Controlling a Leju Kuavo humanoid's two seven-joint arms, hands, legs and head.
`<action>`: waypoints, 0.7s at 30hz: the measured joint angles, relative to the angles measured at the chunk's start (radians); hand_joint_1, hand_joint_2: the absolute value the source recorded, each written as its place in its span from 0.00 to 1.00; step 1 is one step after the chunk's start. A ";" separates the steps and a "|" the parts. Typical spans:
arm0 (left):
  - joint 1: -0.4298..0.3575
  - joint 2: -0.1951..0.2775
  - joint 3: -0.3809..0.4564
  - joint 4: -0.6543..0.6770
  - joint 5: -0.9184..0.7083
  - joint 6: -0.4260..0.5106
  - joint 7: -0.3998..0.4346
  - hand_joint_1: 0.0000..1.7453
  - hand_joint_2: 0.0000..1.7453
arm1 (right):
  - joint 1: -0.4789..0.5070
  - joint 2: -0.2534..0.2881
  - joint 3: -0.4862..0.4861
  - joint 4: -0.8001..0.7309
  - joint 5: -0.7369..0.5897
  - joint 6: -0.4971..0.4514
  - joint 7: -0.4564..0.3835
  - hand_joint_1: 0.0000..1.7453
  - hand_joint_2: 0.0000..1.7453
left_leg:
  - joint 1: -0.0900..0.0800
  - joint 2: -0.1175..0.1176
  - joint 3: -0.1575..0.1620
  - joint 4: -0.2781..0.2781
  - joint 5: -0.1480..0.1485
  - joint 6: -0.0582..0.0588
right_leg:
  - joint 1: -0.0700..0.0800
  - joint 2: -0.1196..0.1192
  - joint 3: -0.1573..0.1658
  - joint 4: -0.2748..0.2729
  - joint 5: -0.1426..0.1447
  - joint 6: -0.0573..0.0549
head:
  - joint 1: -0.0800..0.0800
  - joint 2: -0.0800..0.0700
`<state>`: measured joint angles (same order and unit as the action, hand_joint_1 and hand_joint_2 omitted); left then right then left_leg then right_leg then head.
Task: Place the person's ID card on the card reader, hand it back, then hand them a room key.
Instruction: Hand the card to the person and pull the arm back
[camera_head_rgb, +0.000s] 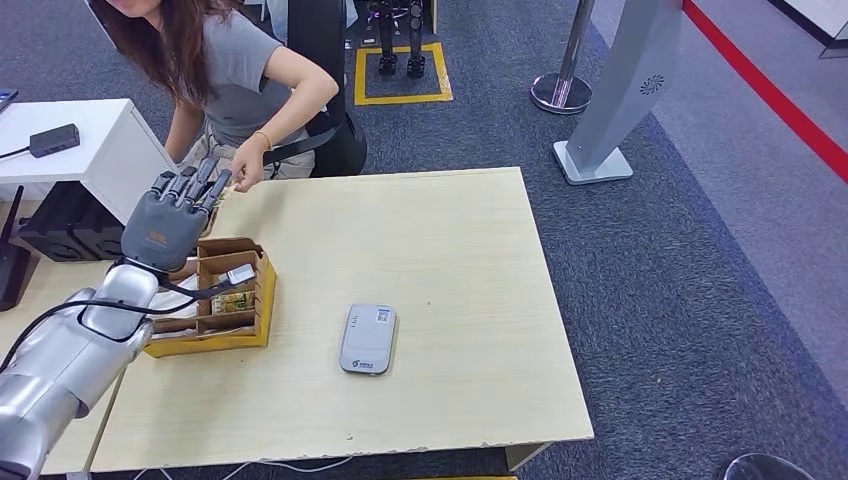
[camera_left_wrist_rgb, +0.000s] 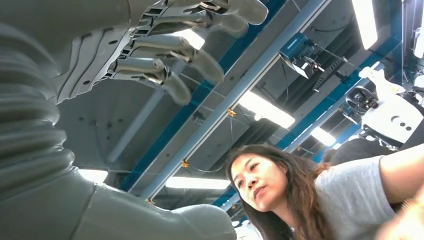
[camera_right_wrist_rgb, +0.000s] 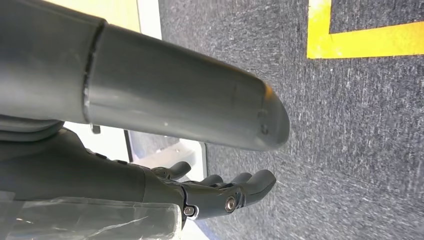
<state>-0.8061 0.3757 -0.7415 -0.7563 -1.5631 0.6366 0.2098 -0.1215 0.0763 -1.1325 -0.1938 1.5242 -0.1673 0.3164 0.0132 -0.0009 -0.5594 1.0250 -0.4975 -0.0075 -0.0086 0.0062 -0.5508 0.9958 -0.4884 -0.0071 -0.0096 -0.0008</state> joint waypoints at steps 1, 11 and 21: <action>0.003 -0.002 0.015 -0.001 0.000 -0.001 -0.013 0.00 1.00 | 0.000 0.001 -0.003 0.000 -0.002 -0.001 0.000 0.00 0.00 | 0.000 0.000 0.000 0.000 0.000 0.000 | 0.000 0.000 0.000 0.000 0.000 0.000 | 0.000 0.000; 0.061 -0.010 0.142 -0.101 0.006 -0.082 -0.113 0.00 1.00 | 0.002 0.004 -0.031 0.000 -0.024 -0.004 0.007 0.00 0.00 | 0.000 0.000 0.000 0.000 0.000 0.000 | 0.000 0.000 0.000 0.000 0.000 0.000 | 0.000 0.000; 0.108 0.011 0.191 -0.266 0.101 -0.396 -0.204 0.00 1.00 | 0.007 0.008 -0.062 0.000 -0.071 -0.016 0.010 0.00 0.00 | 0.000 0.000 0.000 0.000 0.000 0.000 | 0.000 0.000 0.000 0.000 0.000 0.000 | 0.000 0.000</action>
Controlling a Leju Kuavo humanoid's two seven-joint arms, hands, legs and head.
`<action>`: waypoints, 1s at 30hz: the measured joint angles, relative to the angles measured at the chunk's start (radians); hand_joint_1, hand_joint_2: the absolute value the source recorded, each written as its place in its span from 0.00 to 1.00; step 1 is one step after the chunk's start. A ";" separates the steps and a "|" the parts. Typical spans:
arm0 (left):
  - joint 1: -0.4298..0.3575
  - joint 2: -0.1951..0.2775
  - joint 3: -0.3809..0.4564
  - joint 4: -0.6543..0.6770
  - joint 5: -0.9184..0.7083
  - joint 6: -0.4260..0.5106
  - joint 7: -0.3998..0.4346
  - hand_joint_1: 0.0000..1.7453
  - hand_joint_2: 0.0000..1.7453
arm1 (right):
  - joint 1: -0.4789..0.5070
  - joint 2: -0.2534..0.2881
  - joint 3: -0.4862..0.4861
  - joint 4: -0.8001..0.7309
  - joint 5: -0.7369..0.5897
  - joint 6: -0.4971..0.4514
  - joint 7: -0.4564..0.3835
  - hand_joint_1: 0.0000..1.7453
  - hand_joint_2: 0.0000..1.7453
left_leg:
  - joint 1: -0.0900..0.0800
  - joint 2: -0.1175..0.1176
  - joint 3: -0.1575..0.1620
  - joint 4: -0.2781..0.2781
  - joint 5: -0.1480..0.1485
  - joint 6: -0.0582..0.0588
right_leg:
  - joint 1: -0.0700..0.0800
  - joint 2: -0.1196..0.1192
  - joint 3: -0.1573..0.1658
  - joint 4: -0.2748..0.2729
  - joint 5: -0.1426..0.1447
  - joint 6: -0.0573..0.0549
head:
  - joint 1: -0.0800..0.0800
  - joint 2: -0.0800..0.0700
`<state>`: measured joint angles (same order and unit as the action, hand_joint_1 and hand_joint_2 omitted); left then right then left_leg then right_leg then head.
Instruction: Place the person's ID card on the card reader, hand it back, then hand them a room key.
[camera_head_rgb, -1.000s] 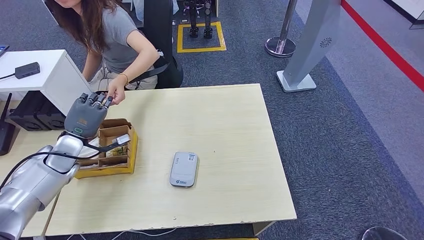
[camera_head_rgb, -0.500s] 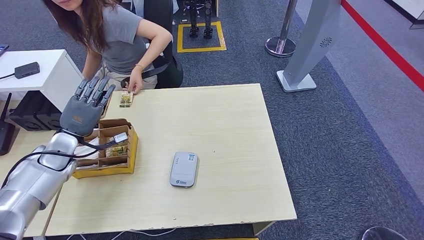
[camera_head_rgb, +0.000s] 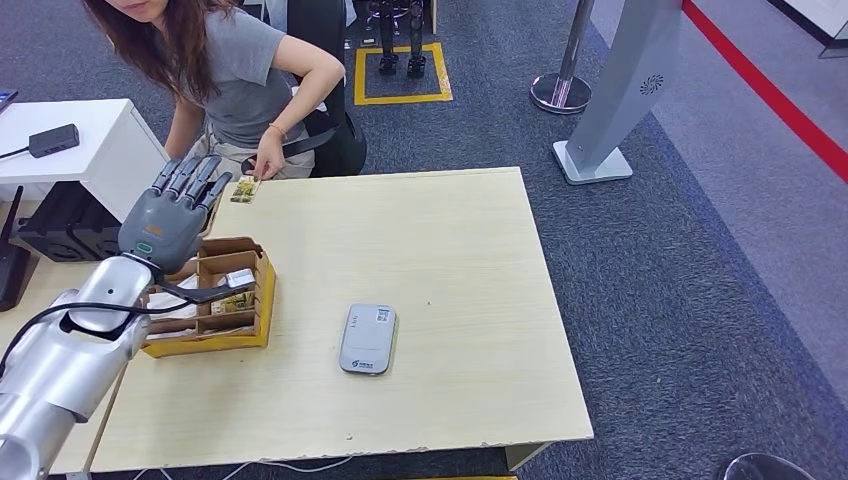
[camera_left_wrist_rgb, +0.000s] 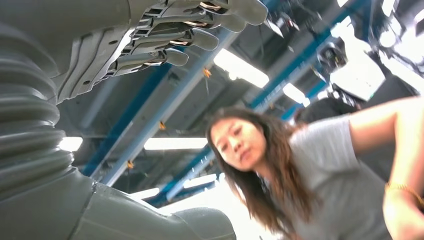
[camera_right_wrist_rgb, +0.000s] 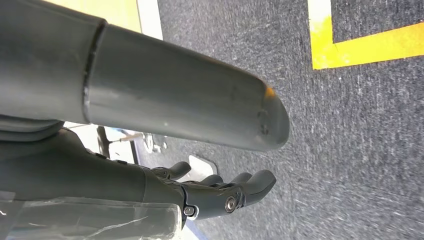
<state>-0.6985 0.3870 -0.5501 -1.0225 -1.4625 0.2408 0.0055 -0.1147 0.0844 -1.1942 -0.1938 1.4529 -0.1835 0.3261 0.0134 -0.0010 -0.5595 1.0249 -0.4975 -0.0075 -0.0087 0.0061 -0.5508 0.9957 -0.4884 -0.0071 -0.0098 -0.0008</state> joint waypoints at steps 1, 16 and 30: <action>0.003 0.006 0.000 -0.016 0.009 -0.031 -0.002 0.00 1.00 | 0.000 0.000 -0.004 0.000 -0.004 -0.001 0.000 0.00 0.00 | 0.000 0.000 0.000 0.000 0.000 0.000 | 0.000 0.000 0.000 0.000 0.000 0.000 | 0.000 0.000; 0.008 0.124 -0.014 -0.165 0.068 -0.190 -0.028 0.00 1.00 | 0.004 0.003 -0.021 0.000 -0.022 -0.002 -0.003 0.00 0.00 | 0.000 0.000 0.000 0.000 0.000 0.000 | 0.000 0.000 0.000 0.000 0.000 0.000 | 0.000 0.000; 0.031 0.201 -0.051 -0.324 0.146 -0.256 -0.058 0.00 1.00 | 0.005 0.007 -0.033 0.000 -0.038 -0.002 -0.003 0.00 0.00 | 0.000 0.000 0.000 0.000 0.000 0.000 | 0.000 0.000 0.000 0.000 0.000 0.000 | 0.000 0.000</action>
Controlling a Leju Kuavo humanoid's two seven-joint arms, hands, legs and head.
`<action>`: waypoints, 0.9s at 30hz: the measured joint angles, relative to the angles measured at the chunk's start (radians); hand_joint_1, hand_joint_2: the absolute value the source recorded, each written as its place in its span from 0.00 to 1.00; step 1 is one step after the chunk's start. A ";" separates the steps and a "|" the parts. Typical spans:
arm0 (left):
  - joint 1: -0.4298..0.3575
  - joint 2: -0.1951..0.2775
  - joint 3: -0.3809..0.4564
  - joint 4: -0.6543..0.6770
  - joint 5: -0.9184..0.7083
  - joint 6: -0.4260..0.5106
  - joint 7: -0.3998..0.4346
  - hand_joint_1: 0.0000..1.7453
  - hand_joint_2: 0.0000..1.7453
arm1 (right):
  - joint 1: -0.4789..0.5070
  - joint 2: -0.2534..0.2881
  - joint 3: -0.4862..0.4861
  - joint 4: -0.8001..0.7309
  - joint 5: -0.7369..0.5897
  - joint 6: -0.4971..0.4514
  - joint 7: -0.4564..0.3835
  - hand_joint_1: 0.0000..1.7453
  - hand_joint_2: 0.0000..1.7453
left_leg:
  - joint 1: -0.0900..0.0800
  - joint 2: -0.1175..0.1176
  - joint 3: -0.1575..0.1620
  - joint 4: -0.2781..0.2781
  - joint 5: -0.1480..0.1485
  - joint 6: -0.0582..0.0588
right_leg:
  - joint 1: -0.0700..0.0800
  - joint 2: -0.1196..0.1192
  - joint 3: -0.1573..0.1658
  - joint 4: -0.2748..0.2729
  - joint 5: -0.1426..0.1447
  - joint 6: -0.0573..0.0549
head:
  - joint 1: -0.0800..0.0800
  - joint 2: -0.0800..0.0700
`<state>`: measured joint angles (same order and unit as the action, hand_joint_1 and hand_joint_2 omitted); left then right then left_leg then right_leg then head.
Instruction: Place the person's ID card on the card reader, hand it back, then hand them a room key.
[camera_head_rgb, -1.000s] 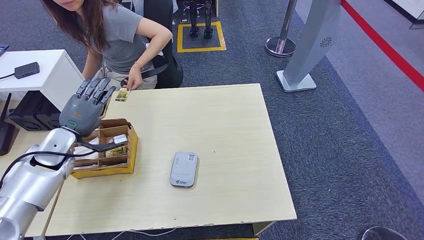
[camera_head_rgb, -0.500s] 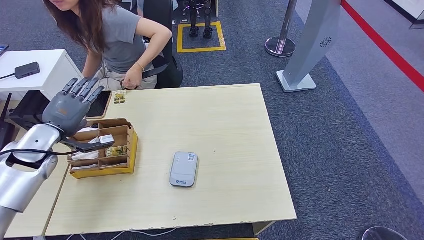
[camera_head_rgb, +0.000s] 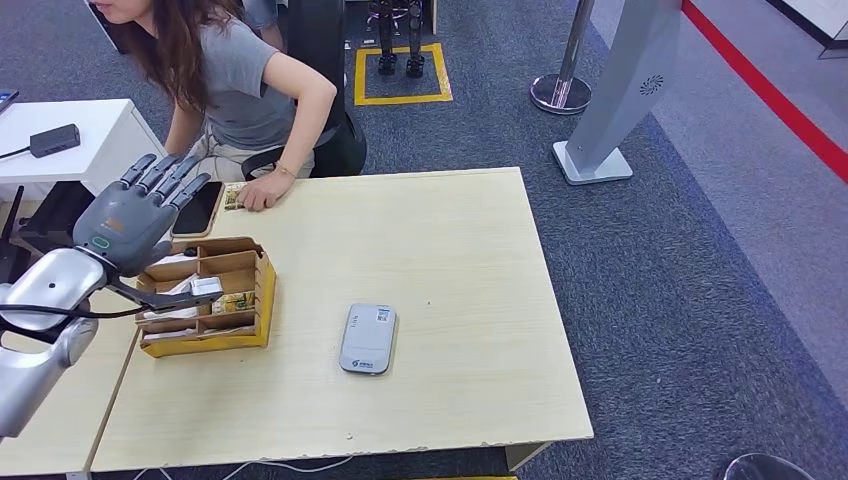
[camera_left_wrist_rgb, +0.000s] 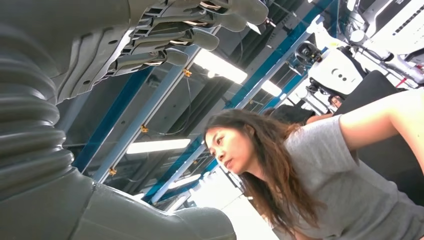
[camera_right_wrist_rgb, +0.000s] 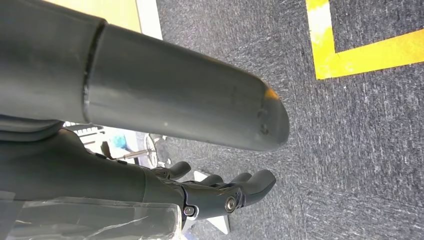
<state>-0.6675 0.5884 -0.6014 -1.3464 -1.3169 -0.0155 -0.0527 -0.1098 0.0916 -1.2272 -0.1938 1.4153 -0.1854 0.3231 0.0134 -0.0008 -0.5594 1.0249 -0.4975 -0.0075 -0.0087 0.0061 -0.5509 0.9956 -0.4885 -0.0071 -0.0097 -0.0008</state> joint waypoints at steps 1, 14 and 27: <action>0.000 0.002 -0.002 -0.003 0.000 0.000 0.000 0.00 1.00 | 0.000 0.001 0.000 0.000 0.000 0.000 0.000 0.00 0.00 | 0.000 0.000 0.000 0.000 0.000 0.000 | 0.000 0.000 0.000 0.000 0.000 0.000 | 0.000 0.000; 0.002 0.010 -0.009 -0.019 0.010 -0.004 -0.001 0.00 1.00 | 0.000 0.003 -0.002 0.000 0.000 0.000 0.000 0.00 0.00 | 0.000 0.000 0.000 0.000 0.000 0.000 | 0.000 0.000 0.000 0.000 0.000 0.000 | 0.000 0.000; 0.134 0.063 -0.050 -0.159 0.054 0.010 0.036 0.00 1.00 | 0.000 0.005 -0.009 0.000 -0.024 -0.007 0.010 0.00 0.00 | 0.000 0.002 0.000 -0.001 -0.001 0.000 | 0.000 0.002 0.000 0.000 0.000 0.000 | 0.000 0.000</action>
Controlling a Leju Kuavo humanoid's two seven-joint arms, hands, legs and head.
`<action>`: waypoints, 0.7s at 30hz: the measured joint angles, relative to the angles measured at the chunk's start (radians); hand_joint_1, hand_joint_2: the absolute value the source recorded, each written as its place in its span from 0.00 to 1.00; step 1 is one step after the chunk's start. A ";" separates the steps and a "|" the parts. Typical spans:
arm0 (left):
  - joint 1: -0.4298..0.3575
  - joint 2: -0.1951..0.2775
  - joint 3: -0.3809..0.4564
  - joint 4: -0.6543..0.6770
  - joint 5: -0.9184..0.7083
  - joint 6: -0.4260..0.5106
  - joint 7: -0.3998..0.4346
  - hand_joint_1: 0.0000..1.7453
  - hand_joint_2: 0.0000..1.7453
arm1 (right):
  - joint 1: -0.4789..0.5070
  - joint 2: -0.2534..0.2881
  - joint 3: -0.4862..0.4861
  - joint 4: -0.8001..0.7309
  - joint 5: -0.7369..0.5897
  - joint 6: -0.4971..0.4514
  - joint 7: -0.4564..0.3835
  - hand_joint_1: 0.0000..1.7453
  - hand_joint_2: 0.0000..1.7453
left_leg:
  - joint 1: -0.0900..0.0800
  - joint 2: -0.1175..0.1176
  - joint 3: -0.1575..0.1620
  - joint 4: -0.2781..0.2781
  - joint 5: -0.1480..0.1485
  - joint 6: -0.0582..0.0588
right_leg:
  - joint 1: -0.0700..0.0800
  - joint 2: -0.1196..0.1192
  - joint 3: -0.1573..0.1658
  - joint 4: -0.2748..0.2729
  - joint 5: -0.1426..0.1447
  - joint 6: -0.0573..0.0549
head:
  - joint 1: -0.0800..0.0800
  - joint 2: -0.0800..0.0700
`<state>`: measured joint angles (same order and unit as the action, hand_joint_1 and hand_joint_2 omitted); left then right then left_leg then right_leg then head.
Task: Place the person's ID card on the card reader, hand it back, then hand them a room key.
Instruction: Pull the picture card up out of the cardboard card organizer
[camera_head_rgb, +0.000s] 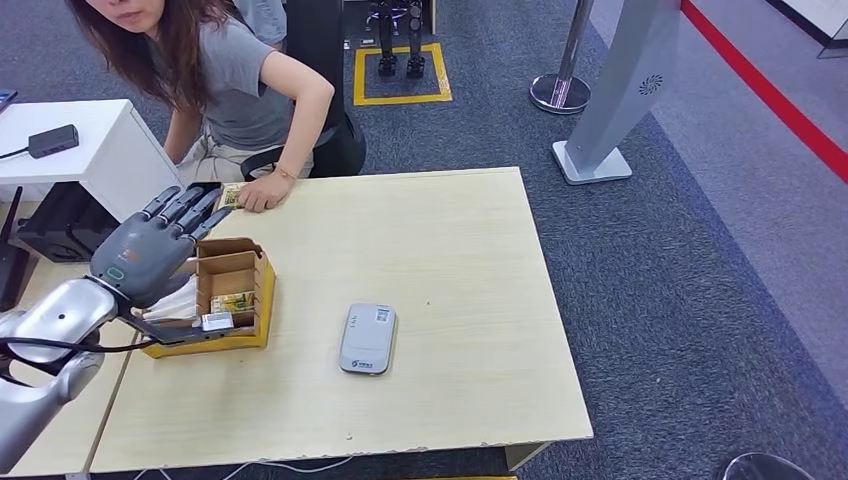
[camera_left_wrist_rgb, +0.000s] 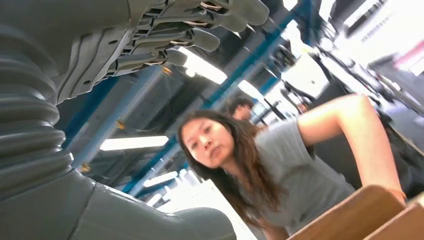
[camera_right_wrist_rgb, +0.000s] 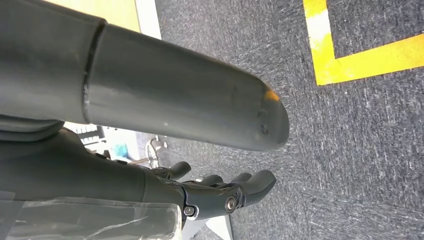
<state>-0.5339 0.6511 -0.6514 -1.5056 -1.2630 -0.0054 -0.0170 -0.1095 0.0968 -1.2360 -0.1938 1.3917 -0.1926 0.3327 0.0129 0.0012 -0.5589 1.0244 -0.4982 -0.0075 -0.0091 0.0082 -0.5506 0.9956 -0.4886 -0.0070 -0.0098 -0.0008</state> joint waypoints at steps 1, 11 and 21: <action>0.041 0.006 0.004 -0.017 -0.019 0.043 0.016 0.00 1.00 | 0.001 0.000 0.000 0.000 0.003 -0.002 0.005 0.00 0.00 | 0.000 0.001 0.001 0.000 0.000 0.000 | 0.000 0.001 0.000 0.000 0.000 0.000 | 0.000 0.000; 0.310 0.014 0.093 -0.114 -0.125 0.171 0.036 0.00 1.00 | 0.004 0.000 0.000 -0.002 0.009 -0.008 0.016 0.00 0.00 | 0.000 0.001 0.000 0.000 0.000 0.001 | 0.000 0.000 -0.001 0.000 0.000 0.000 | 0.000 0.000; 0.390 0.018 0.158 -0.161 -0.117 0.141 0.025 0.00 1.00 | 0.005 0.000 0.000 -0.002 0.005 -0.008 0.034 0.00 0.00 | 0.000 0.001 0.000 0.000 0.000 0.000 | 0.000 0.001 -0.001 0.000 0.000 0.000 | 0.001 0.000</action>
<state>-0.1441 0.6693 -0.4931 -1.6666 -1.3803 0.1351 0.0080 -0.1047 0.0969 -1.2360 -0.1953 1.3970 -0.2005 0.3670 0.0129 0.0018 -0.5589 1.0240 -0.4986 -0.0070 -0.0095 0.0088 -0.5512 0.9953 -0.4889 -0.0071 -0.0092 -0.0008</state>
